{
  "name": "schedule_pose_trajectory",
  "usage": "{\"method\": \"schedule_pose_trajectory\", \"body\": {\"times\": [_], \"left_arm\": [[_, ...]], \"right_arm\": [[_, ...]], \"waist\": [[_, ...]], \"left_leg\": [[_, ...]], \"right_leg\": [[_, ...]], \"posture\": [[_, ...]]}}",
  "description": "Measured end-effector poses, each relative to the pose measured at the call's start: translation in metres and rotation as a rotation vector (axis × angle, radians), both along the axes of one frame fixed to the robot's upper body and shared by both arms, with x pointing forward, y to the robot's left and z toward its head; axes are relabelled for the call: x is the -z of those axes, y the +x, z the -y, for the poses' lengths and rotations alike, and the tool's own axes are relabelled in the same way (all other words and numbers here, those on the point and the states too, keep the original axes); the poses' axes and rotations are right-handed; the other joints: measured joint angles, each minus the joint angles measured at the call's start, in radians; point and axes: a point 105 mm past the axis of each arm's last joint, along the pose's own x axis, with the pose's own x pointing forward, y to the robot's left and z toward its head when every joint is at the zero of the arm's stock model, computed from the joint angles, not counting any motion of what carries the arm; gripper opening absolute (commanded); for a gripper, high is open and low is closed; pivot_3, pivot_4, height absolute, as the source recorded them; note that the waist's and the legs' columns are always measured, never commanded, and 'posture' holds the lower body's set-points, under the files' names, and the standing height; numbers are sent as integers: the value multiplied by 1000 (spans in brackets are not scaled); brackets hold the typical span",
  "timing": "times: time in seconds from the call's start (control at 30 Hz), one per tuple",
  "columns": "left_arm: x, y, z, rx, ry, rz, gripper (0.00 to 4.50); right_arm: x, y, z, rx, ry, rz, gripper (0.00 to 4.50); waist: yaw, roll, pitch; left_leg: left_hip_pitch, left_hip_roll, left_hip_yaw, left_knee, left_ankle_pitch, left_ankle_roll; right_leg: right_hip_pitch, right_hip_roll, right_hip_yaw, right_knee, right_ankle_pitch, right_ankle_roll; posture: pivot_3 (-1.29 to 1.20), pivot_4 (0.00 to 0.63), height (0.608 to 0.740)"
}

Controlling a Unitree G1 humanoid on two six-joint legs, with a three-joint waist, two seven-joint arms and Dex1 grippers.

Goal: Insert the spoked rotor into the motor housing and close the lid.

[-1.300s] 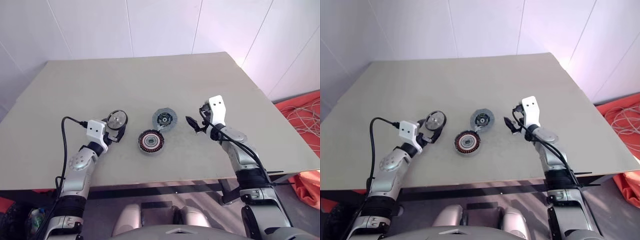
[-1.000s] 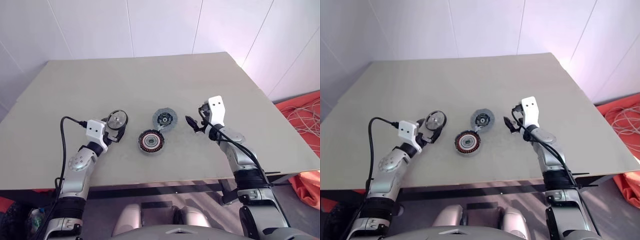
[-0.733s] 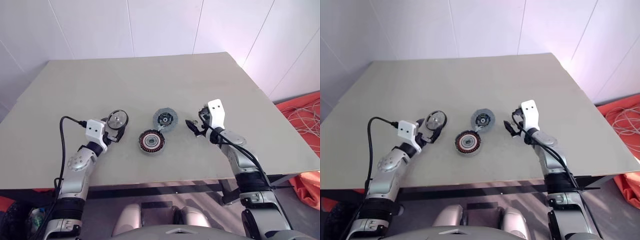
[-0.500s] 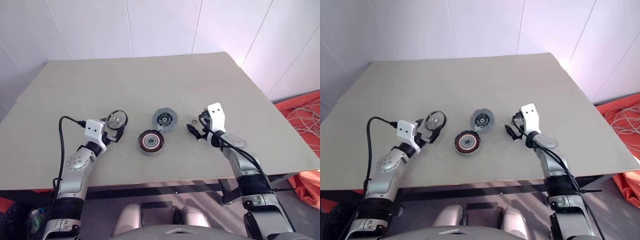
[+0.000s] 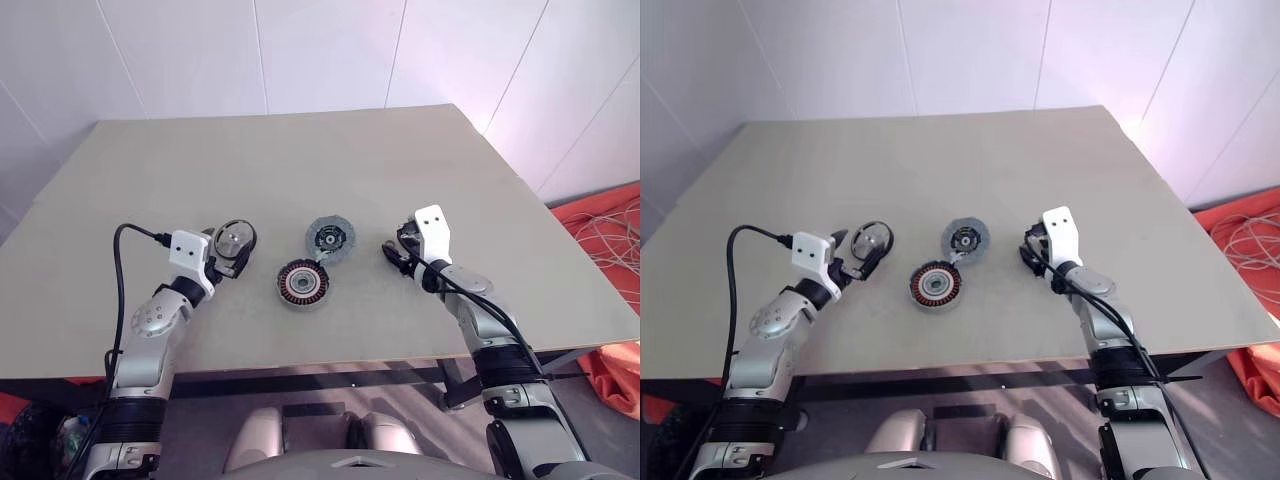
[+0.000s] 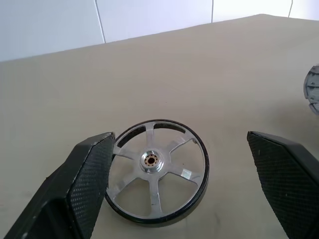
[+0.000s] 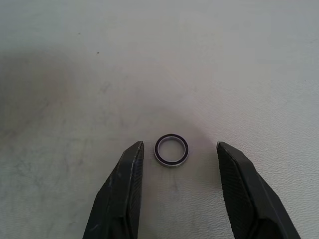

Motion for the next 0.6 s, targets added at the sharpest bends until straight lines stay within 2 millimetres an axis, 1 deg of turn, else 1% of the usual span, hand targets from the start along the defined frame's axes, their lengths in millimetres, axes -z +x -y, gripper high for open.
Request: {"method": "schedule_pose_trajectory", "body": {"times": [0.03, 0.13, 0.23, 0.27, 0.4, 0.6], "left_arm": [[0, 0, 0, 0, 0, -1, 4500], [0, -1, 0, -3, 0, -8, 4500], [1, -2, 0, -5, 0, -21, 4500], [1, -2, 0, -5, 0, -21, 4500], [-4, -3, 2, -1, 2, -15, 4500], [-5, -3, 2, -8, 1, -19, 4500]], "right_arm": [[0, 0, 0, 0, 0, 0, 2559], [0, 0, 0, 1, 0, 0, 1992], [0, 0, 0, 2, 0, -3, 960], [0, 0, 0, 2, 0, -3, 684], [0, 0, 0, 2, 0, -3, 684], [-2, 1, 0, 3, 3, 1, 684]], "waist": [[0, 0, 0], [0, 0, 0], [0, 0, 0], [0, 0, 0], [0, 0, 0], [0, 0, 0]], "left_leg": [[0, 0, 0, 0, 0, 0], [0, 0, 0, 0, 0, 0], [0, 0, 0, 0, 0, 0], [0, 0, 0, 0, 0, 0], [0, 0, 0, 0, 0, 0], [0, 0, 0, 0, 0, 0]], "right_leg": [[0, 0, 0, 0, 0, 0], [0, 0, 0, 0, 0, 0], [0, 0, 0, 0, 0, 0], [0, 0, 0, 0, 0, 0], [0, 0, 0, 0, 0, 0], [0, 0, 0, 0, 0, 0]], "posture": [[0, 0, 740], [0, 0, 740], [0, 0, 740], [0, 0, 740], [0, 0, 740], [0, 0, 740]]}}
